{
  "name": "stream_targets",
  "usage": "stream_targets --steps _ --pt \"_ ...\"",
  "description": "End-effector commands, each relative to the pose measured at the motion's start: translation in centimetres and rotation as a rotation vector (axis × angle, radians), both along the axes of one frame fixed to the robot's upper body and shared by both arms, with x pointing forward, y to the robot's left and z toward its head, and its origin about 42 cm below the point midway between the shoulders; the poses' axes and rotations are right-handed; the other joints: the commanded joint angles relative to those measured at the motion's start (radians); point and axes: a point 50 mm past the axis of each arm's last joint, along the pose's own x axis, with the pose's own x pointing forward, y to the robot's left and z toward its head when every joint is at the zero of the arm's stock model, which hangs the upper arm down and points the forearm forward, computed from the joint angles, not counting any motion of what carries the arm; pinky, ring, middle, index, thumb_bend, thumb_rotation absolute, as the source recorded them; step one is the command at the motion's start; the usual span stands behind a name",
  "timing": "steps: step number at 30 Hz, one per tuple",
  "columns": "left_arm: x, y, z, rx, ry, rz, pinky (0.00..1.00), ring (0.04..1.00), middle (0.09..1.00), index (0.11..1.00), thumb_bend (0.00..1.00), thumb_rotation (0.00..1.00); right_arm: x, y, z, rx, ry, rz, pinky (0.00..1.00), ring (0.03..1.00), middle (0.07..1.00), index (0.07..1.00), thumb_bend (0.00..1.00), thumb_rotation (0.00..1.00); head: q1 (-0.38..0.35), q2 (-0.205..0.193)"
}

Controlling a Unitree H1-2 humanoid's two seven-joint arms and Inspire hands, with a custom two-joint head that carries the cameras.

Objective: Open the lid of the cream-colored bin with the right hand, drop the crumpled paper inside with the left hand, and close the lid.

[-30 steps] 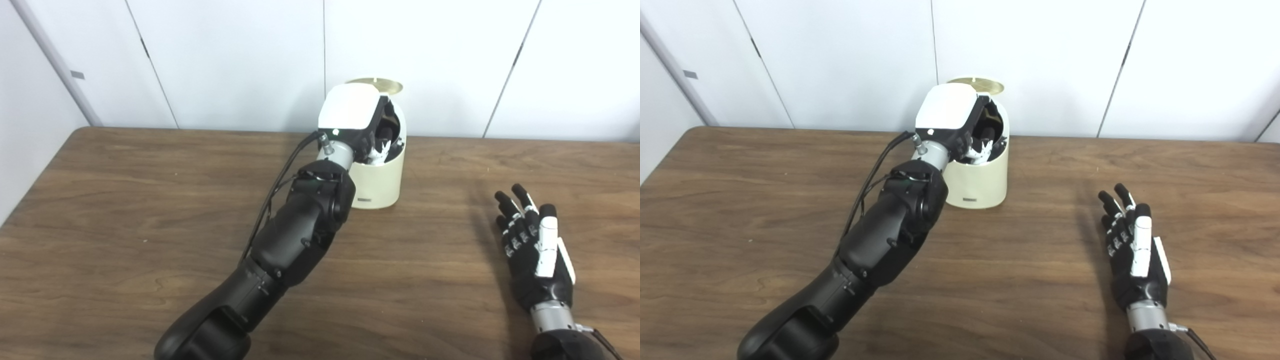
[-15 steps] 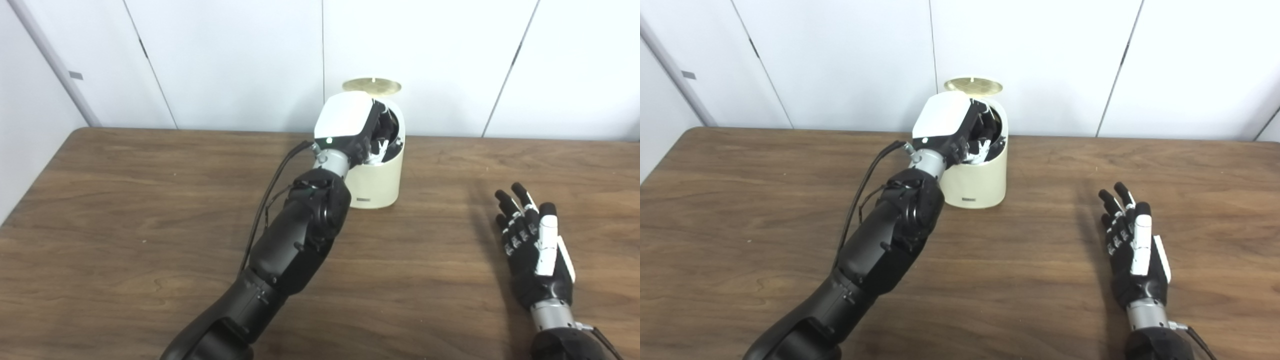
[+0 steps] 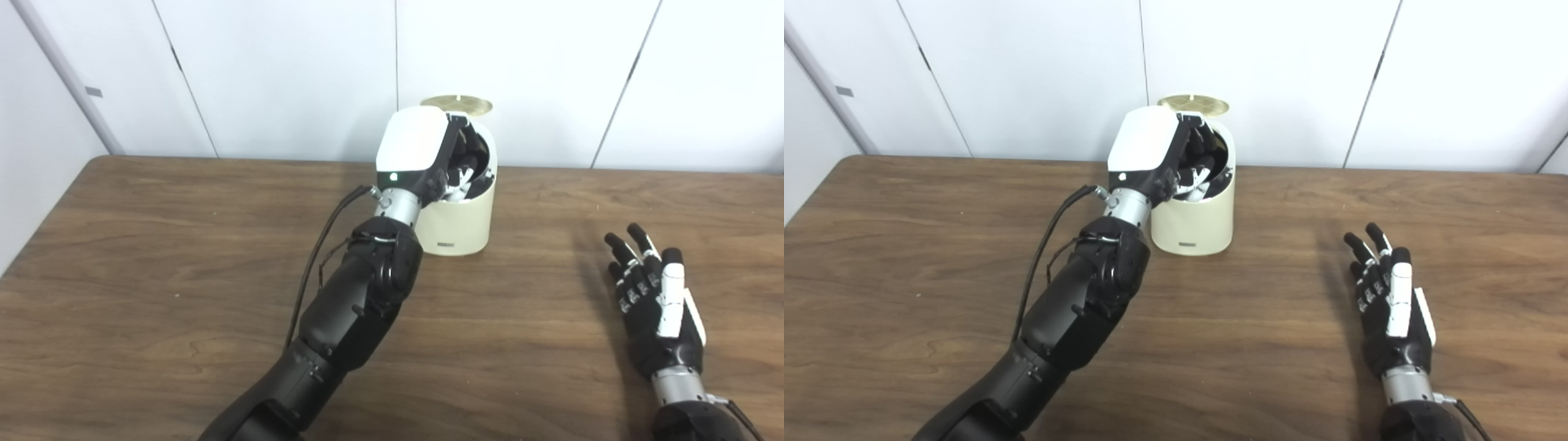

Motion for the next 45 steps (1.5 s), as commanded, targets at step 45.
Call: stream_targets --steps 45 --pt "-3.6 9.7 2.2 -0.152 -0.236 0.015 0.3 0.403 0.522 0.504 0.47 0.0 0.6 -0.7 -0.6 -0.011 0.054 0.007 1.0 0.985 0.859 0.936 0.42 1.0 0.006 -0.004"
